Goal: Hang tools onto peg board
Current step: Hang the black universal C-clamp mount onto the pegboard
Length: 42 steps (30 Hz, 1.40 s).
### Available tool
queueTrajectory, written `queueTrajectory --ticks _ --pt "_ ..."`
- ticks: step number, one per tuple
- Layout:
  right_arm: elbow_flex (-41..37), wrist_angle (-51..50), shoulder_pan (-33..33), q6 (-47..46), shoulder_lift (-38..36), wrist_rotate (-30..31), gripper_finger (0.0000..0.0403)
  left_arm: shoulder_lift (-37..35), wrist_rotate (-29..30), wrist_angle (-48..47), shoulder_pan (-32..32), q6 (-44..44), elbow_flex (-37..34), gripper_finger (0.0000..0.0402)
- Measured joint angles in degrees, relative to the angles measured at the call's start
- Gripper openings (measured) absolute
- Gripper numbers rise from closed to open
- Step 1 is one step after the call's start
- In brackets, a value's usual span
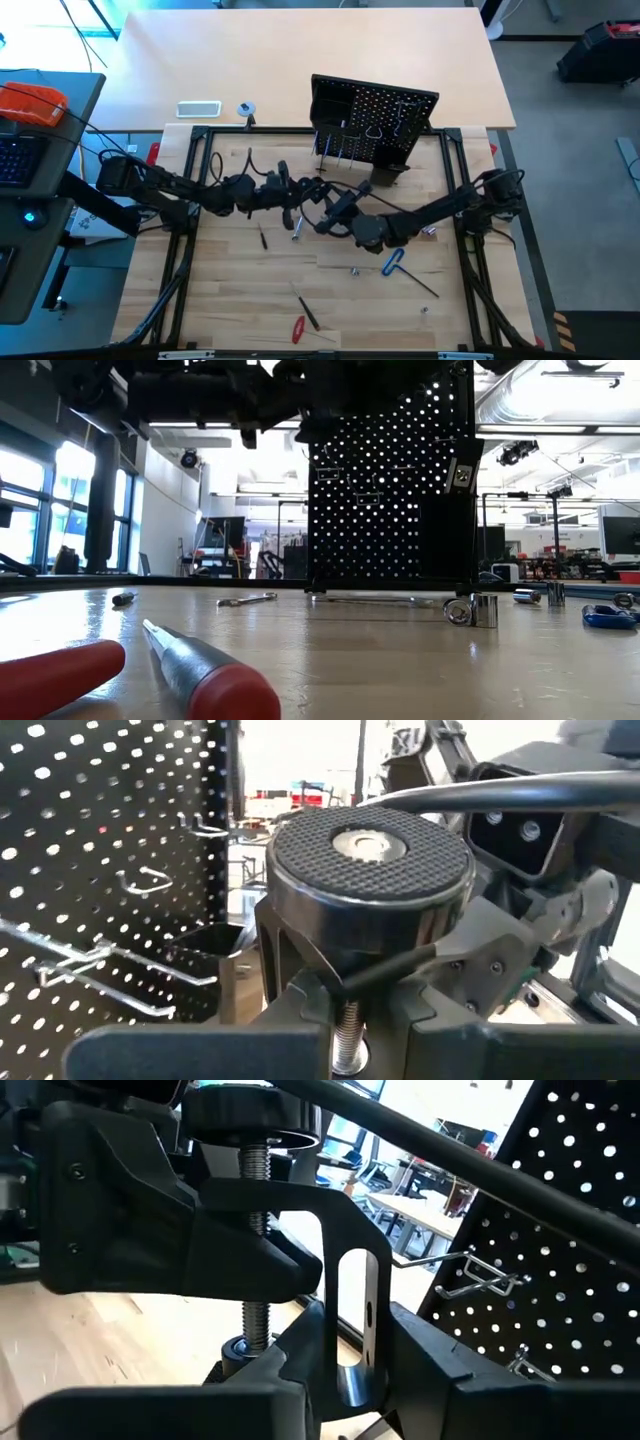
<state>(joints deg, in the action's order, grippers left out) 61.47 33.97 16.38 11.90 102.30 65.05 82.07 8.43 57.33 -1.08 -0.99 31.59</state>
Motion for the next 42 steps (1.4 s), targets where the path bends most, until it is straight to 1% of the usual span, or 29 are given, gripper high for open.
queueTrajectory --ticks 3,7,9,12,16,19,20,22,26,29,32,35,38,40,42 --pt "0.00 0.68 0.47 2.12 0.09 0.47 0.0086 -1.49 -0.57 -2.91 0.02 2.75 0.14 0.0020" --pt "0.07 0.79 1.50 3.54 0.12 0.39 0.0088 -5.41 -1.01 -10.33 0.05 6.05 0.28 0.0020" --pt "-0.04 0.61 2.20 3.69 -0.21 2.97 0.0088 -8.18 1.60 -15.40 -0.14 7.68 -0.05 0.0020" --pt "0.07 1.00 3.24 4.09 -0.61 5.20 0.0089 -11.93 5.12 -22.06 -0.44 10.01 -0.04 0.0020" --pt "0.02 0.84 4.44 8.05 -1.08 7.61 0.0090 -16.73 3.77 -27.38 -3.10 11.85 -0.02 0.0020" --pt "0.02 0.95 5.76 9.80 -2.11 9.67 0.0091 -18.55 0.41 -28.68 -6.23 11.96 -0.04 0.0020" --pt "0.00 0.90 6.11 10.08 -2.46 10.49 0.0091 -18.97 -1.66 -29.17 -7.59 11.85 -0.04 0.0020" --pt "0.00 0.91 7.11 10.24 -3.44 12.28 0.0091 -19.36 -7.88 -30.09 -10.89 12.05 -0.02 0.0020" --pt "0.00 0.74 9.65 10.10 -4.07 14.15 0.0092 -17.88 -22.31 -30.68 -17.94 11.74 -0.04 0.0020" --pt "0.00 0.77 11.19 10.24 -4.34 14.85 0.0092 -16.05 -33.16 -28.41 -23.54 11.95 -0.04 0.0020" --pt "0.00 0.75 12.05 9.86 -4.46 15.31 0.0092 -12.57 -43.87 -22.47 -28.50 10.11 -0.04 0.0020" --pt "0.00 0.78 12.19 9.56 -4.46 15.38 0.0092 -8.48 -53.02 -12.22 -31.85 5.37 0.02 0.0020" --pt "0.00 0.79 12.33 8.70 -4.46 15.44 0.0092 -3.75 -59.54 -4.12 -34.39 -0.16 0.19 0.0020" --pt "0.00 0.70 12.43 8.38 -4.46 15.44 0.0092 -0.99 -63.39 -2.44 -35.49 -2.84 1.22 0.0020" --pt "0.00 0.64 12.43 8.63 -4.46 15.44 0.0092 1.34 -67.35 -1.36 -36.12 -3.64 2.22 0.0020"
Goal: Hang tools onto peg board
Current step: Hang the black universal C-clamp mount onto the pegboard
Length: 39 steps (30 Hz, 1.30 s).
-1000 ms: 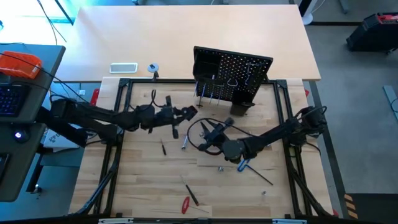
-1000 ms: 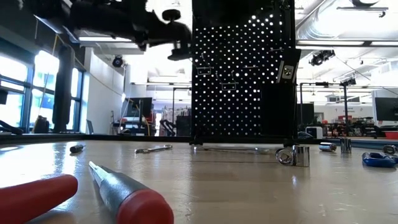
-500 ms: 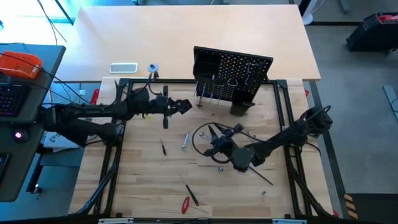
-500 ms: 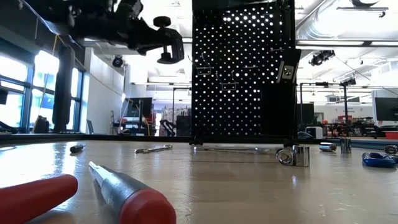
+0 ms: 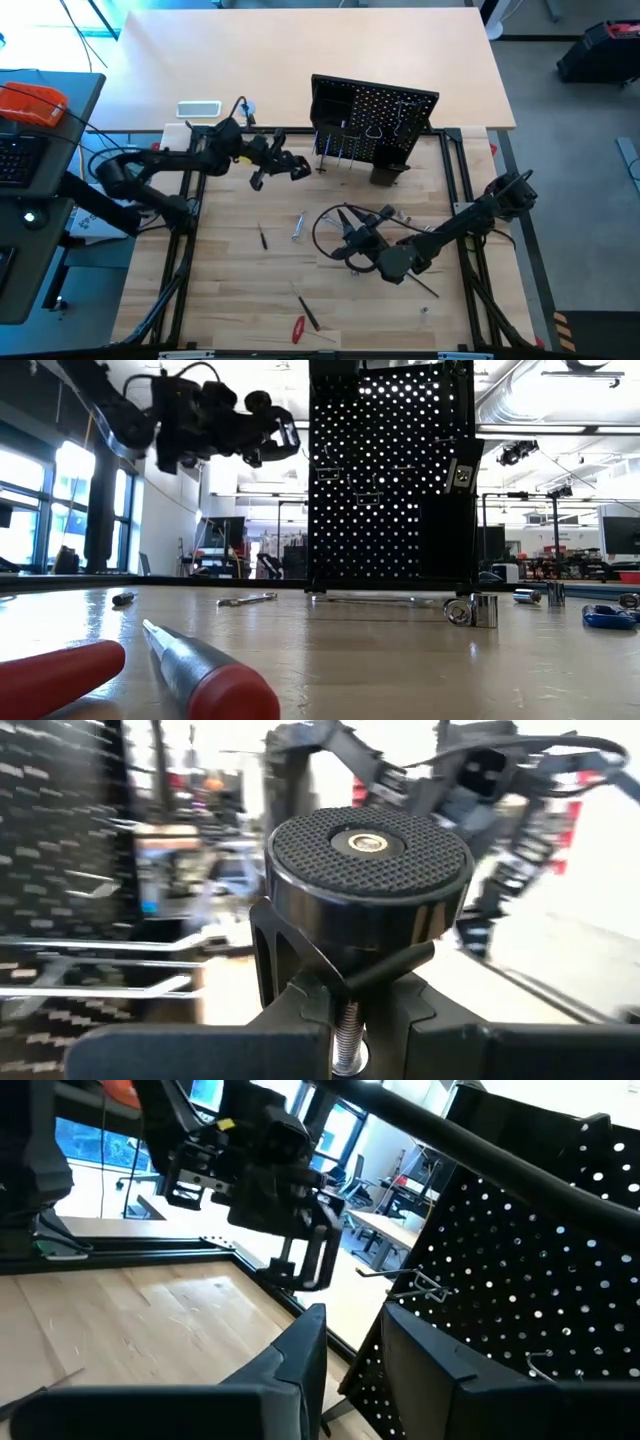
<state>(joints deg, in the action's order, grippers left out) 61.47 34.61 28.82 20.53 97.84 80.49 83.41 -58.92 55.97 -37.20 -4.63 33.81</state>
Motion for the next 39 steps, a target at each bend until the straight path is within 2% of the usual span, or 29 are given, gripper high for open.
queueTrajectory --ticks 6,19,30,39 --pt "0.00 -0.11 -0.25 0.51 0.02 0.00 0.0092 5.11 -9.53 1.28 -0.09 -0.08 4.98 0.0020" --pt "0.00 -0.13 -0.31 1.02 0.02 0.02 0.0092 14.57 -20.83 1.00 -4.34 -4.39 16.98 0.0020" --pt "0.00 -0.81 -0.76 2.06 0.04 0.56 0.0092 16.18 -23.57 0.83 -7.41 -2.35 17.43 0.0020" --pt "0.00 -0.81 -1.88 1.84 0.04 0.50 0.0092 18.21 -25.54 0.29 -7.68 -3.52 21.50 0.0020"
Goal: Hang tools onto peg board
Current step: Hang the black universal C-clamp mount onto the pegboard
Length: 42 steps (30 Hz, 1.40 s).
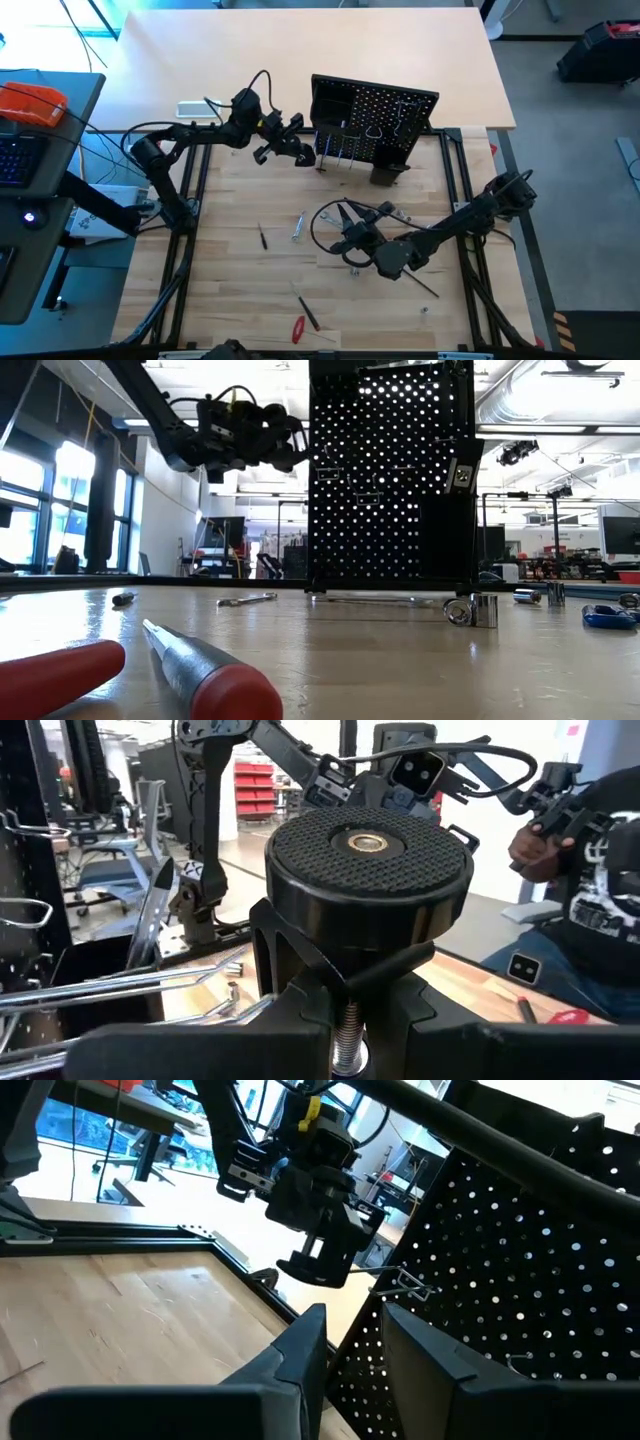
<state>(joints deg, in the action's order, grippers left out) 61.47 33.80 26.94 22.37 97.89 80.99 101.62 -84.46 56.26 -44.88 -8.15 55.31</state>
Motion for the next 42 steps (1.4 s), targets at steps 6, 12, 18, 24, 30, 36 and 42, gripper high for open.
queueTrajectory --ticks 6,12,18,24,30,36,42 --pt "0.00 0.01 -0.01 0.09 0.01 -0.01 0.0092 3.03 -0.38 -0.10 0.02 -0.78 2.36 0.0020" --pt "-0.02 -0.41 0.00 0.20 0.02 -0.02 0.0092 4.62 -0.33 -0.10 -0.30 -0.76 3.95 0.0020" --pt "-0.02 -1.11 0.00 0.20 0.02 -0.07 0.0092 4.62 -0.32 0.26 -2.08 -0.51 3.99 0.0020" --pt "-0.02 -1.32 -0.02 0.15 0.02 -0.09 0.0092 4.62 1.79 0.12 -3.28 1.31 3.99 0.0019" --pt "-0.02 -1.42 -0.07 -0.87 0.02 -0.22 0.0092 4.60 3.96 -0.12 -3.10 2.95 3.99 0.0029" --pt "-0.02 -1.42 -0.07 -1.33 0.02 -0.20 0.0092 4.62 4.36 -0.78 -3.08 3.81 3.99 0.0027" --pt "-0.02 -1.42 -0.07 -1.33 0.02 -0.20 0.0092 4.62 7.70 -5.65 -3.08 7.83 3.99 0.0044"
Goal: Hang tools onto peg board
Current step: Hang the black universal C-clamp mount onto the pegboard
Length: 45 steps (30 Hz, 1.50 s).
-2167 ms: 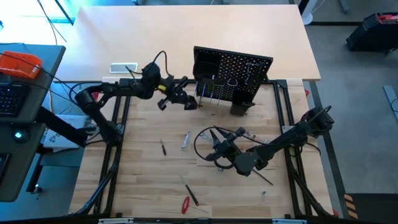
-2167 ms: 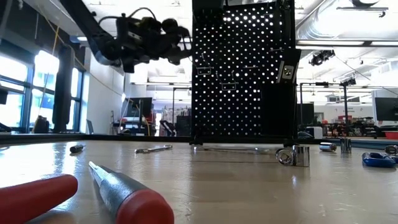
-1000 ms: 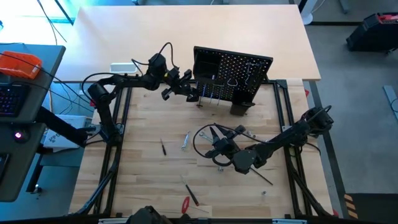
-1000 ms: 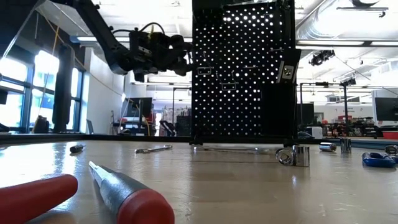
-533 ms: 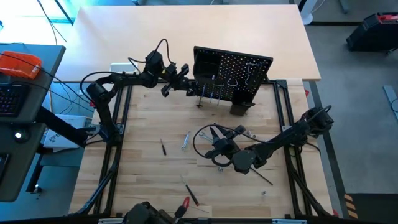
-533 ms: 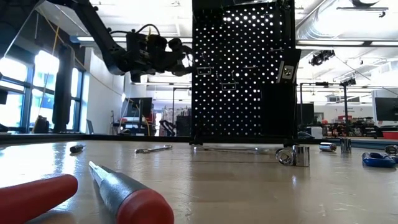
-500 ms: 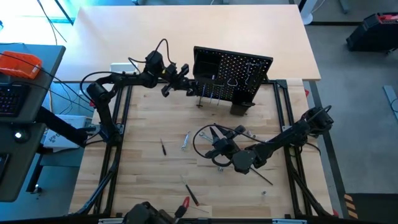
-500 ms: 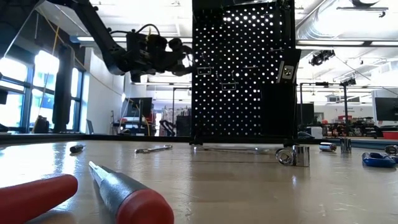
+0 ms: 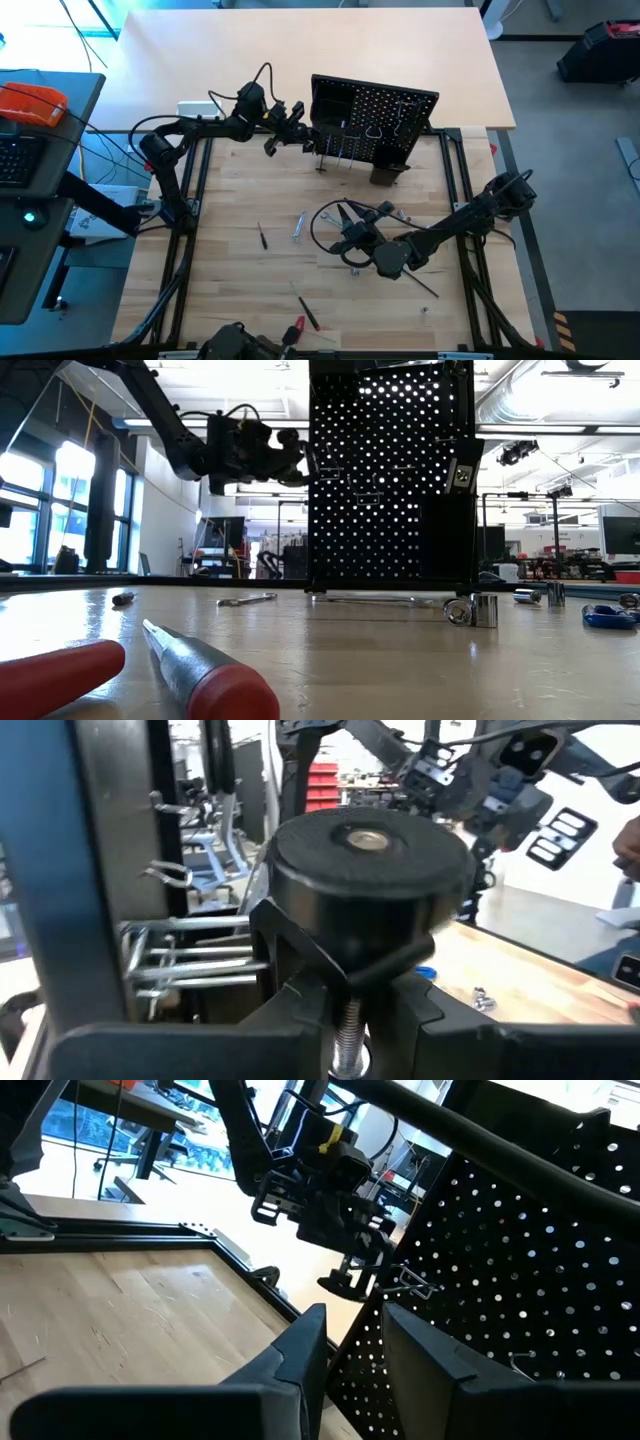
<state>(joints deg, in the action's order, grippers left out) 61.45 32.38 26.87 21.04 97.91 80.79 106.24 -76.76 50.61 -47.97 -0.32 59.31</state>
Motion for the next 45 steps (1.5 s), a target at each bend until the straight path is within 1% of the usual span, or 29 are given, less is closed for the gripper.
queueTrajectory --ticks 2,7,12,17,23,26,29,34,39,45 --pt "0.00 0.00 0.00 0.00 0.00 0.00 0.0092 0.00 0.64 -1.34 0.00 1.31 0.00 0.0049" --pt "0.00 0.00 0.04 0.00 0.00 0.00 0.0092 0.00 1.24 -1.44 0.00 1.49 0.00 0.0061" --pt "0.00 0.00 0.04 0.00 0.00 0.01 0.0092 -0.02 3.51 -1.51 0.00 1.50 0.00 0.0078" --pt "0.00 0.00 0.18 0.00 0.00 0.02 0.0092 -0.02 6.02 -3.06 0.00 1.70 0.00 0.0115" --pt "0.00 0.00 0.52 0.00 0.00 0.02 0.0092 -0.02 9.11 -9.62 0.00 4.71 0.00 0.0170" --pt "0.00 0.00 0.55 0.00 0.00 0.04 0.0092 -0.02 9.34 -11.81 0.00 5.97 0.00 0.0191" --pt "0.00 0.00 0.56 -0.01 0.00 0.04 0.0092 -0.02 9.44 -11.84 0.07 5.50 0.00 0.0205" --pt "0.00 0.01 0.77 -0.14 0.00 0.23 0.0092 -0.02 9.54 -12.10 0.15 5.25 0.00 0.0215" --pt "0.00 0.02 1.30 -0.05 0.00 1.60 0.0092 -0.02 9.37 -12.59 0.15 4.54 0.00 0.0217" --pt "0.00 0.02 2.08 0.00 0.00 2.19 0.0092 -0.02 9.37 -18.02 0.13 7.43 0.00 0.0217"
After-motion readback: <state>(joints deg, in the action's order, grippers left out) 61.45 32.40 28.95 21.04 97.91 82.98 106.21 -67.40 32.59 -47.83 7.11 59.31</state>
